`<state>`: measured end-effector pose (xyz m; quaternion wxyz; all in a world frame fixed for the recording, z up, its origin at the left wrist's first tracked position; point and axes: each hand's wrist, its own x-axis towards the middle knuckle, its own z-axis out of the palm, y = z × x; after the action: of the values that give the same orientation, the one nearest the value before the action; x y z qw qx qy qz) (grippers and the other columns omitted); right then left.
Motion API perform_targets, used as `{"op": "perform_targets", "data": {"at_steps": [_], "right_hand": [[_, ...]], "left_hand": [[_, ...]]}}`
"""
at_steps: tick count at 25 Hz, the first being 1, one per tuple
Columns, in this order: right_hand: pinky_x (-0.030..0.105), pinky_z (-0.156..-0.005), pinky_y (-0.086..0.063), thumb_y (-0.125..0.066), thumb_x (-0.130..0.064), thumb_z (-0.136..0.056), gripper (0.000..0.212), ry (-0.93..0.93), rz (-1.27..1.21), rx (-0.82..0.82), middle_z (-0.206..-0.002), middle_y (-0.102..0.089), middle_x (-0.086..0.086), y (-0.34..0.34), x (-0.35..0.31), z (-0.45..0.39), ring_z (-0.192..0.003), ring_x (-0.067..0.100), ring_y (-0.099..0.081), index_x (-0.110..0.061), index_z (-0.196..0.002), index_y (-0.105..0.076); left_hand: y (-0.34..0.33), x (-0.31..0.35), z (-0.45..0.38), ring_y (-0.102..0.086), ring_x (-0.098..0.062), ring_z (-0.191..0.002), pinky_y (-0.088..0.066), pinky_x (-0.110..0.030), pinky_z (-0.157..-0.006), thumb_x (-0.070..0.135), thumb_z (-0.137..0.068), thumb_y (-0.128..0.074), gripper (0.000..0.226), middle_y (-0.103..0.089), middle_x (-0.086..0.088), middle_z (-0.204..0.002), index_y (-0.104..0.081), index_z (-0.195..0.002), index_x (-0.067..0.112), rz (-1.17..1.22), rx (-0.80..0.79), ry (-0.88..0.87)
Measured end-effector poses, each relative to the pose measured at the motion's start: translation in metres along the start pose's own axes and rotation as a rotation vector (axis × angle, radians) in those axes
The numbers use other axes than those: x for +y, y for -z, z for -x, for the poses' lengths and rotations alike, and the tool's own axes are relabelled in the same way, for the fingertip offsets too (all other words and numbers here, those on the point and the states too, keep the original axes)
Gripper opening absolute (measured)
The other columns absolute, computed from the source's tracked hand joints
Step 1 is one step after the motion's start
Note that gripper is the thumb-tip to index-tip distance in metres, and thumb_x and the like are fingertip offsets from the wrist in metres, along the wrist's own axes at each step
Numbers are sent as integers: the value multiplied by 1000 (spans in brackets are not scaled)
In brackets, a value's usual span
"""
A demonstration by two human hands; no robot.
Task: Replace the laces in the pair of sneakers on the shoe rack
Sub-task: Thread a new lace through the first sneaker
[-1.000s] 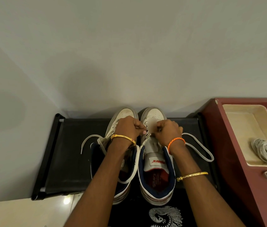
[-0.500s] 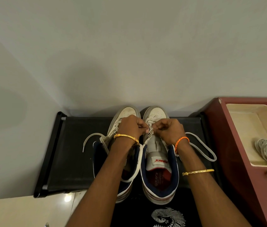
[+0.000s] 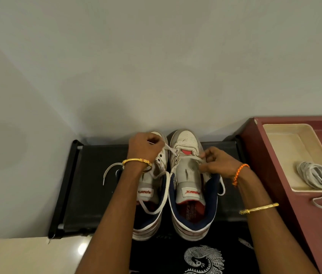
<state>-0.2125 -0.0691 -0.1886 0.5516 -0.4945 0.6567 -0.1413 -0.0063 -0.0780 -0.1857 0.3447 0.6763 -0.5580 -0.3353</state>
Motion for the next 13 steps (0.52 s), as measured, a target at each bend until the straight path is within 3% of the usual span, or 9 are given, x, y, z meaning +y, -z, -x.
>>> {"op": "perform_targets", "data": {"at_steps": [4,8,10,11,13], "right_hand": [[35,-75,-49,-72,-2,-74,24,-50,-13,166,-86,-58,8,2,4,5,-80,19,-54,-8,-88,-54],[30,-63,-44,-69,-6,-78,9,-140,-117,131,-76,-57,11,-4,3,14,-74,23,-51,-7,-77,-60],[33,-64,-44,-67,-5,-79,4,-156,-241,129,-77,-56,13,-2,4,22,-71,25,-49,-4,-80,-63],[32,-62,-44,-65,-4,-80,5,-156,-295,119,-78,-56,13,-3,3,27,-69,24,-50,-2,-85,-64],[26,-56,-45,-62,-6,-84,8,-162,-358,108,-75,-57,11,-7,0,37,-65,18,-51,-3,-91,-65]], "left_hand": [[39,0,-1,-65,-19,-77,-55,-31,-77,12,-84,-65,16,-71,-8,-86,-73,-97,9,186,354,58],[91,-5,0,-61,-18,-70,-55,-34,-73,17,-78,-61,19,-67,-10,-79,-73,-89,6,492,920,28],[104,0,5,-61,-11,-71,-53,-27,-71,19,-76,-57,22,-67,-9,-79,-71,-86,6,553,1150,-50],[103,5,8,-61,-5,-71,-50,-20,-71,16,-77,-56,18,-66,-6,-78,-69,-85,8,556,1174,-83],[82,17,17,-60,-2,-77,-47,-18,-74,7,-79,-55,14,-62,-1,-84,-61,-91,12,496,1045,-61]]}}
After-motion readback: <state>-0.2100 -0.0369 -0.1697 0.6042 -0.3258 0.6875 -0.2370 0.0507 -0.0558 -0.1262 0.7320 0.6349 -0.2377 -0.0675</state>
